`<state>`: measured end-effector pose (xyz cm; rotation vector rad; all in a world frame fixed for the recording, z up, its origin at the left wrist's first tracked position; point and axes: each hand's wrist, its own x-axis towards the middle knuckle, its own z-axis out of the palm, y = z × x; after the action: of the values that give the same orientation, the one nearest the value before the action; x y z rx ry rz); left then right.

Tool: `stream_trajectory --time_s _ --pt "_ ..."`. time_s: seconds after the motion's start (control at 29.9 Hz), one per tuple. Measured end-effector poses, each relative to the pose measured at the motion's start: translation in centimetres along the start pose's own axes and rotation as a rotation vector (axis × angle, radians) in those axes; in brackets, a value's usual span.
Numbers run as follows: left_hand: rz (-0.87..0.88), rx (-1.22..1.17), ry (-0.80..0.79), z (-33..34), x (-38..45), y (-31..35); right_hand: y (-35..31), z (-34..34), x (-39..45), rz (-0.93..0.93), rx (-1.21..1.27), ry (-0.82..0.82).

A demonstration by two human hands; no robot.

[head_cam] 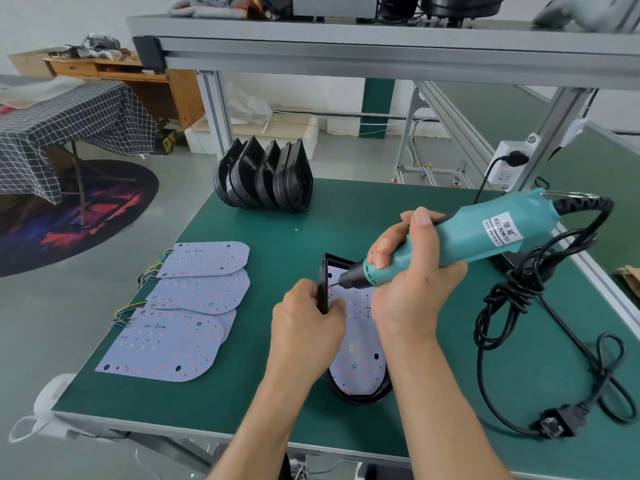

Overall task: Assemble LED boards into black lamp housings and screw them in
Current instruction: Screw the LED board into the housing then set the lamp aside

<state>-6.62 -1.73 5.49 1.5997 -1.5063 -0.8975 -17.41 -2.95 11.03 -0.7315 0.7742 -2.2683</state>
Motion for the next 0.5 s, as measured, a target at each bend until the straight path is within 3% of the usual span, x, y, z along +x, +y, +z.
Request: stream_trajectory --time_s 0.5 --pt "0.023 -0.005 0.013 0.10 -0.19 -0.34 -0.39 0.19 -0.43 -0.023 -0.001 -0.036"
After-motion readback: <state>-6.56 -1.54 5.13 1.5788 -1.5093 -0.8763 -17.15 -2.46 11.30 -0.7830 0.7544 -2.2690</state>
